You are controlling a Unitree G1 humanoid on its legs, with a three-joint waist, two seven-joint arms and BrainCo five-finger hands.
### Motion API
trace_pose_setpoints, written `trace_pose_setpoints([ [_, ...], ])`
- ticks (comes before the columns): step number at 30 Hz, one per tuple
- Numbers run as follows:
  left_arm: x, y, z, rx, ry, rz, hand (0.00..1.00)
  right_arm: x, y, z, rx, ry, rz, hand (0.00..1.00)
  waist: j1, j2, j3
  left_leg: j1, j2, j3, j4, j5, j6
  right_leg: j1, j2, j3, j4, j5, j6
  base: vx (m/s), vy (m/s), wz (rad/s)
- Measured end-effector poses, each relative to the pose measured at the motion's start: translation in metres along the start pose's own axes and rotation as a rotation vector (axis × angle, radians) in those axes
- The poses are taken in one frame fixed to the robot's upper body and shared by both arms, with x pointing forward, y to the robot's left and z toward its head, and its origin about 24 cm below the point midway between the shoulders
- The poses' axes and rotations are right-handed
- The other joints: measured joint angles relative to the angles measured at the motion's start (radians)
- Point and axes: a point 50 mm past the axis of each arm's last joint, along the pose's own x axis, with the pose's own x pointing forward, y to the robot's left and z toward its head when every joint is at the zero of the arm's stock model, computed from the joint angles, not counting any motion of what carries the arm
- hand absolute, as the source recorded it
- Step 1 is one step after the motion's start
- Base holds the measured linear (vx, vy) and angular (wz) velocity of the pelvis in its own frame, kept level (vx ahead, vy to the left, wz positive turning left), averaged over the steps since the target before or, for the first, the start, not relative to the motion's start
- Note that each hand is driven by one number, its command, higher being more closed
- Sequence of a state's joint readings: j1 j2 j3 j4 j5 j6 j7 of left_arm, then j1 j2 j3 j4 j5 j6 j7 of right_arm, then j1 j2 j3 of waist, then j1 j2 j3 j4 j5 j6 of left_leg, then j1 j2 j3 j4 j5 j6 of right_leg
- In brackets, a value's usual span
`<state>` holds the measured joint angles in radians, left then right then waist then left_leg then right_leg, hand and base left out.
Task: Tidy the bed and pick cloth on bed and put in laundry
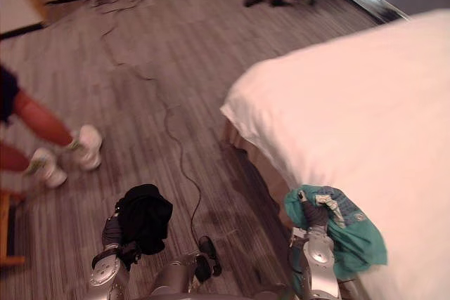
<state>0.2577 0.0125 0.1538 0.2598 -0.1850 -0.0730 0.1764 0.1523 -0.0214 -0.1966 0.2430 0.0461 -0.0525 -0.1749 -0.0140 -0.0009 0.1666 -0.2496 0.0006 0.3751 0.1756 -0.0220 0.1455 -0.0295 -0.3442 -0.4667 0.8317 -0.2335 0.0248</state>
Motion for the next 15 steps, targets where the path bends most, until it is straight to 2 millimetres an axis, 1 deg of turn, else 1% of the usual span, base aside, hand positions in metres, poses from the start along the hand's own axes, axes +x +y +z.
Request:
trace_pose_setpoints([
  [1,0.000,-0.002,0.000,0.006,0.001,-0.012,1.00,-0.001,0.001,-0.001,0.006,0.005,-0.002,1.00,-0.006,-0.003,0.001,0.028,-0.029,-0.045,-0.044,0.018,-0.012,-0.026,0.039,0.055,-0.024,-0.032,0.014,0.28,0.064,2.14],
  [2,-0.001,-0.006,0.000,0.017,-0.001,-0.033,1.00,-0.003,0.000,-0.004,0.008,0.014,-0.006,1.00,-0.019,-0.005,0.002,0.073,-0.062,-0.099,-0.100,0.043,-0.023,-0.049,0.080,0.106,-0.077,-0.073,0.031,0.24,-0.005,1.99],
  [3,-0.002,-0.009,-0.002,0.021,0.005,-0.045,1.00,-0.005,0.001,-0.006,0.014,0.017,-0.009,1.00,-0.025,-0.007,0.003,0.105,-0.088,-0.146,-0.126,0.049,-0.030,-0.080,0.110,0.145,-0.144,-0.093,0.046,0.23,-0.021,1.79],
  [4,-0.003,-0.011,-0.002,0.025,0.007,-0.055,1.00,-0.006,0.001,-0.007,0.017,0.019,-0.011,1.00,-0.024,-0.007,0.003,0.119,-0.103,-0.182,-0.131,0.049,-0.030,-0.103,0.136,0.187,-0.200,-0.099,0.054,0.21,-0.041,1.46],
  [6,-0.003,-0.018,-0.003,0.032,0.010,-0.085,1.00,-0.010,-0.001,-0.012,0.019,0.039,-0.017,1.00,-0.026,-0.004,0.005,0.153,-0.128,-0.258,-0.142,0.047,-0.029,-0.158,0.202,0.352,-0.358,-0.089,0.079,0.20,-0.059,1.20],
  [7,-0.003,-0.021,-0.004,0.035,0.013,-0.096,1.00,-0.012,-0.002,-0.015,0.020,0.048,-0.021,1.00,-0.026,-0.001,0.005,0.164,-0.133,-0.284,-0.143,0.045,-0.030,-0.166,0.214,0.384,-0.405,-0.079,0.091,0.20,-0.075,0.95],
  [8,-0.004,-0.024,-0.005,0.039,0.016,-0.111,1.00,-0.014,-0.002,-0.016,0.033,0.055,-0.031,1.00,-0.025,-0.003,0.004,0.179,-0.138,-0.310,-0.145,0.041,-0.029,-0.168,0.223,0.416,-0.468,-0.052,0.095,0.18,-0.072,0.76],
  [9,-0.004,-0.026,-0.006,0.042,0.019,-0.117,1.00,-0.017,-0.002,-0.020,0.043,0.069,-0.040,1.00,-0.023,-0.007,0.002,0.180,-0.145,-0.325,-0.140,0.026,-0.034,-0.162,0.220,0.434,-0.530,0.006,0.090,0.21,-0.076,0.57],
  [10,-0.005,-0.026,-0.008,0.040,0.026,-0.116,1.00,-0.018,-0.002,-0.021,0.047,0.072,-0.040,1.00,-0.021,-0.007,0.001,0.187,-0.145,-0.320,-0.135,0.011,-0.035,-0.147,0.219,0.439,-0.561,0.053,0.085,0.17,-0.053,0.34],
  [11,-0.005,-0.026,-0.010,0.044,0.036,-0.116,1.00,-0.018,0.000,-0.021,0.053,0.074,-0.039,1.00,-0.018,-0.008,0.001,0.195,-0.148,-0.317,-0.124,-0.002,-0.044,-0.108,0.216,0.439,-0.606,0.142,0.078,0.20,-0.037,0.11],
  [12,-0.005,-0.027,-0.012,0.045,0.045,-0.118,1.00,-0.019,0.000,-0.022,0.055,0.079,-0.040,1.00,-0.009,-0.001,-0.001,0.195,-0.149,-0.315,-0.099,0.003,-0.042,-0.081,0.218,0.436,-0.644,0.186,0.073,0.25,-0.036,0.13],
  [13,-0.006,-0.029,-0.014,0.046,0.051,-0.125,1.00,-0.018,0.000,-0.022,0.057,0.078,-0.041,1.00,-0.010,0.007,-0.006,0.195,-0.146,-0.307,-0.087,0.005,-0.049,-0.069,0.220,0.433,-0.664,0.191,0.067,0.20,-0.025,0.08],
  [14,-0.012,-0.039,-0.028,0.066,0.110,-0.202,1.00,-0.032,-0.010,-0.044,0.086,0.170,-0.063,1.00,0.003,0.016,-0.064,0.251,-0.055,-0.225,-0.231,0.051,-0.090,0.008,0.294,0.388,-0.816,0.250,0.027,0.11,-0.018,0.09],
  [15,-0.012,-0.039,-0.028,0.066,0.110,-0.202,1.00,-0.032,-0.010,-0.044,0.086,0.170,-0.063,1.00,0.003,0.016,-0.064,0.251,-0.055,-0.225,-0.231,0.051,-0.090,0.008,0.294,0.388,-0.816,0.250,0.027,0.00,0.000,0.00],
])
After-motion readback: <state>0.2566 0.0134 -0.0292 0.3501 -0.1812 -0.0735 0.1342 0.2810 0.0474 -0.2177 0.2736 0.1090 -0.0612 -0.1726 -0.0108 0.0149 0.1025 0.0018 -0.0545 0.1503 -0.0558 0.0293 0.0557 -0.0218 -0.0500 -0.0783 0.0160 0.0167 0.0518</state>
